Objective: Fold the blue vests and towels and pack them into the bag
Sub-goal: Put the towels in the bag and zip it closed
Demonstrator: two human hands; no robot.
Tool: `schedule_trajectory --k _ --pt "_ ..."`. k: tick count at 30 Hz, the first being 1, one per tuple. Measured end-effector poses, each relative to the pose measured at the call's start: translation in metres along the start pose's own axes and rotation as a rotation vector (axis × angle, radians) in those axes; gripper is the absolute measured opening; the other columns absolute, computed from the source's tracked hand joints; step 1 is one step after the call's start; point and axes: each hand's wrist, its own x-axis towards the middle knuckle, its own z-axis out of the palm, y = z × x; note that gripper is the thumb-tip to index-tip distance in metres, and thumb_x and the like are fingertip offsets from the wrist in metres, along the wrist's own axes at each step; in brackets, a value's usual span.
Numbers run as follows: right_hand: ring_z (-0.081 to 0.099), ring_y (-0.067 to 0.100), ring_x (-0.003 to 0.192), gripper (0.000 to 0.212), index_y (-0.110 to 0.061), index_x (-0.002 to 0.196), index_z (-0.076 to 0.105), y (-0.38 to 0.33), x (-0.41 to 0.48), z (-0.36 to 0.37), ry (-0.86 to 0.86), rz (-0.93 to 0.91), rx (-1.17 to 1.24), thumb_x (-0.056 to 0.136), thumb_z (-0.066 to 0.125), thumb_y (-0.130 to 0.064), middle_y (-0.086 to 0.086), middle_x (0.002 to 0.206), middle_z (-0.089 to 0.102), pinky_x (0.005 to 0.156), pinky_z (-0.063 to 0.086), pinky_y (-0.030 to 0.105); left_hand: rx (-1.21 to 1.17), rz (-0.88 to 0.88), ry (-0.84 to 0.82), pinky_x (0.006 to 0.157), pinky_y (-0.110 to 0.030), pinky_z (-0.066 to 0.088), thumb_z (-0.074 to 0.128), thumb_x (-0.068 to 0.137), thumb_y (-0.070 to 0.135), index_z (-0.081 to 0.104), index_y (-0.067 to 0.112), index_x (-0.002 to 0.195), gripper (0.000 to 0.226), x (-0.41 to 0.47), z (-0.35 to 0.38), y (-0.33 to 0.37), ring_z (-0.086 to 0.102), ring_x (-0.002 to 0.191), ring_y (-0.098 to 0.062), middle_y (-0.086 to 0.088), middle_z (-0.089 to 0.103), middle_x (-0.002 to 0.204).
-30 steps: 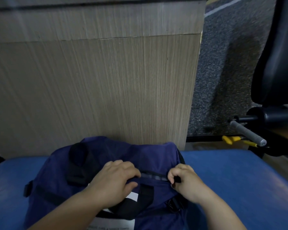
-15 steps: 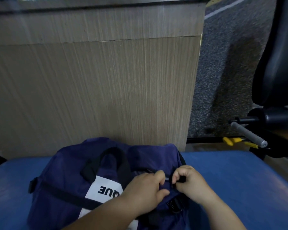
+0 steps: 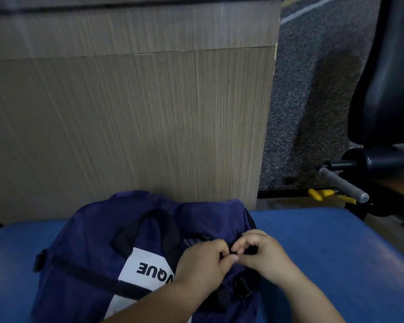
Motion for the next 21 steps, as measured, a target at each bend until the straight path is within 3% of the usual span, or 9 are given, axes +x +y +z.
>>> schedule_trajectory --k 5,9,11,17,21 --pt "0.055 0.004 0.086 0.034 -0.029 0.083 0.067 -0.001 -0.001 0.0 0.009 0.063 -0.005 0.066 0.086 -0.006 -0.005 0.085 0.061 0.076 0.041 0.01 0.029 0.022 0.053 0.074 -0.03 0.042 0.05 0.092 0.054 0.061 0.024 0.096 0.033 -0.003 0.003 -0.001 0.061 0.088 -0.014 0.003 0.068 0.088" --pt "0.05 -0.006 0.1 0.049 -0.04 0.099 0.063 0.0 0.001 -0.001 0.019 0.042 -0.054 0.069 0.085 -0.008 -0.009 0.106 0.05 0.086 0.034 0.002 0.004 0.016 0.069 0.072 -0.029 0.04 0.048 0.094 0.052 0.058 0.021 0.089 0.033 -0.005 0.0 -0.001 0.059 0.083 -0.014 0.005 0.063 0.08" --pt "0.05 -0.006 0.103 0.047 -0.04 0.102 0.063 0.0 0.001 0.0 -0.004 0.055 -0.078 0.072 0.085 -0.011 -0.01 0.109 0.047 0.087 0.032 0.0 -0.011 0.005 0.074 0.071 -0.028 0.04 0.047 0.094 0.051 0.055 0.021 0.086 0.032 -0.007 -0.002 -0.001 0.058 0.082 -0.013 0.008 0.059 0.075" --pt "0.055 -0.001 0.095 0.032 -0.041 0.08 0.063 0.0 0.002 -0.004 0.052 0.085 -0.153 0.075 0.082 -0.015 -0.014 0.099 0.054 0.081 0.034 0.002 0.057 -0.011 0.132 0.075 -0.03 0.045 0.047 0.094 0.051 0.053 0.02 0.084 0.033 -0.014 -0.016 -0.003 0.058 0.082 -0.012 0.004 0.064 0.082" --pt "0.055 0.002 0.093 0.031 -0.039 0.073 0.057 0.0 0.002 -0.005 0.042 0.124 -0.208 0.081 0.077 -0.017 -0.015 0.096 0.054 0.079 0.036 0.004 0.096 -0.009 0.21 0.071 -0.032 0.046 0.049 0.093 0.051 0.049 0.024 0.077 0.032 -0.015 -0.033 -0.012 0.058 0.079 -0.012 0.006 0.063 0.076"
